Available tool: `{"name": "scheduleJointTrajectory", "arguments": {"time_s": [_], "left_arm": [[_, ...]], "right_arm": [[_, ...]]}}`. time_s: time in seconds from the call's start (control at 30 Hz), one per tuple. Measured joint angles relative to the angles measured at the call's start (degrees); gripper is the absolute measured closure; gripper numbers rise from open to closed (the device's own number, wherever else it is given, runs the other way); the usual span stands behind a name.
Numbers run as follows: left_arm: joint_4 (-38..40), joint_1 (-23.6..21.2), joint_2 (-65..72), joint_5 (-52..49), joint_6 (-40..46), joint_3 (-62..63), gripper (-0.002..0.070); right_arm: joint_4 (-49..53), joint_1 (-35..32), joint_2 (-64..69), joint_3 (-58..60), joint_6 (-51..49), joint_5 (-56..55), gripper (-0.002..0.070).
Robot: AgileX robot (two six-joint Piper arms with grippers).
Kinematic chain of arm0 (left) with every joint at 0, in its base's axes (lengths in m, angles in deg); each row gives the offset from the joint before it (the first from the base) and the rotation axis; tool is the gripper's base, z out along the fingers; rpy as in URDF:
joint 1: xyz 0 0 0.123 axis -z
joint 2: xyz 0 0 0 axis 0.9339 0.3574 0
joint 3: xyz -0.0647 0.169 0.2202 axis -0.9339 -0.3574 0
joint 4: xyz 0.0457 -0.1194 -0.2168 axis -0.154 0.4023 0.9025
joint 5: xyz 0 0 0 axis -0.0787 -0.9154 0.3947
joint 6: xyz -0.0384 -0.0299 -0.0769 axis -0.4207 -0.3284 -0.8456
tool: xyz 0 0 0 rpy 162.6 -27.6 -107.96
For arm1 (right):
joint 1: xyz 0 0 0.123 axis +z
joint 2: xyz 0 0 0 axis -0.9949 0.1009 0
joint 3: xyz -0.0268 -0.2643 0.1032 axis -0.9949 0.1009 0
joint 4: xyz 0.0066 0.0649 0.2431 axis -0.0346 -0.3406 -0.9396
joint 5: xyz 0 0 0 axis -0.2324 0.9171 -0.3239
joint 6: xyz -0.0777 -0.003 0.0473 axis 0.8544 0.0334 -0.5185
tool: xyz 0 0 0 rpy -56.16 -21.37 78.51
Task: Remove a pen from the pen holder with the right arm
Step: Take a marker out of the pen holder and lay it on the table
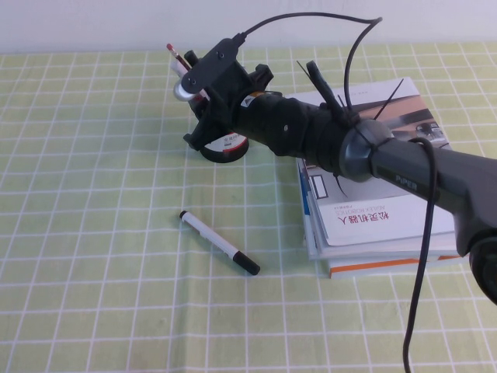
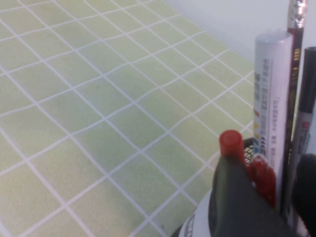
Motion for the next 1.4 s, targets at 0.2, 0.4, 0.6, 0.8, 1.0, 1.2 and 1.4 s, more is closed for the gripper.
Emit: {"name": "scheduleJointTrajectory", "arguments": {"time_s": [0.2, 0.4, 0.6, 0.8, 1.0, 1.2, 1.4], "left_arm": [[0.0, 0.0, 0.0, 0.0, 0.0, 0.0, 0.068], [0.0, 0.0, 0.0, 0.0, 0.0, 0.0, 0.068], [0.0, 0.0, 0.0, 0.0, 0.0, 0.0, 0.068], [0.0, 0.0, 0.0, 0.0, 0.0, 0.0, 0.068], [0.0, 0.0, 0.0, 0.0, 0.0, 0.0, 0.068], [0.0, 0.0, 0.0, 0.0, 0.0, 0.0, 0.068], [0.0, 0.0, 0.0, 0.0, 0.0, 0.0, 0.068]], "right_arm": [[0.0, 0.0, 0.0, 0.0, 0.0, 0.34, 0.0533], [0.81, -0.04, 0.0, 0.0, 0.52, 0.86, 0.0584], [1.62, -0.04, -0.87, 0.0, 0.65, 3.06, 0.0589], [2.01, -0.04, -4.9, 0.0, 0.43, 6.68, 0.0612], [2.15, -0.04, -11.95, 0.0, 0.3, 7.92, 0.0612], [2.55, -0.04, -19.93, 0.0, 0.1, 14.71, 0.0612], [13.57, -0.04, -28.56, 0.0, -14.53, 30.46, 0.0612]]}}
